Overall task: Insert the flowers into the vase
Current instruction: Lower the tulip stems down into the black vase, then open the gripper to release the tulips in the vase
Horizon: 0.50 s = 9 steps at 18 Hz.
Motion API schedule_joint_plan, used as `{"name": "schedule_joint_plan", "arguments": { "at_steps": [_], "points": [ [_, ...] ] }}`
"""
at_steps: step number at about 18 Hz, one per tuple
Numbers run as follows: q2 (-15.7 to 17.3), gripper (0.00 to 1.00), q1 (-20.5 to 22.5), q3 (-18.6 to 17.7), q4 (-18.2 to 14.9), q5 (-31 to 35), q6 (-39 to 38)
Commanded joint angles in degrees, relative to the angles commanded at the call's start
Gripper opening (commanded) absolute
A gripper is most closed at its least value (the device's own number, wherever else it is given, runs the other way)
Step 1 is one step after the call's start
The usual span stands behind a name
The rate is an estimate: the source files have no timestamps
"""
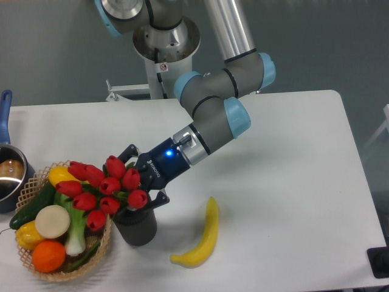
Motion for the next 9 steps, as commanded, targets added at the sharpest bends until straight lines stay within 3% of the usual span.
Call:
{"name": "schedule_joint_plan", "arguments": {
  "at_steps": [3,4,9],
  "points": [
    [0.09,0.9,0.53,0.44,-0.18,0.35,-0.53],
    [0.17,1.0,0.79,0.35,-0.09,1.92,-0.18],
    [1.84,1.0,1.67,0.44,-0.09,11.49,-0.52]
  ]
}}
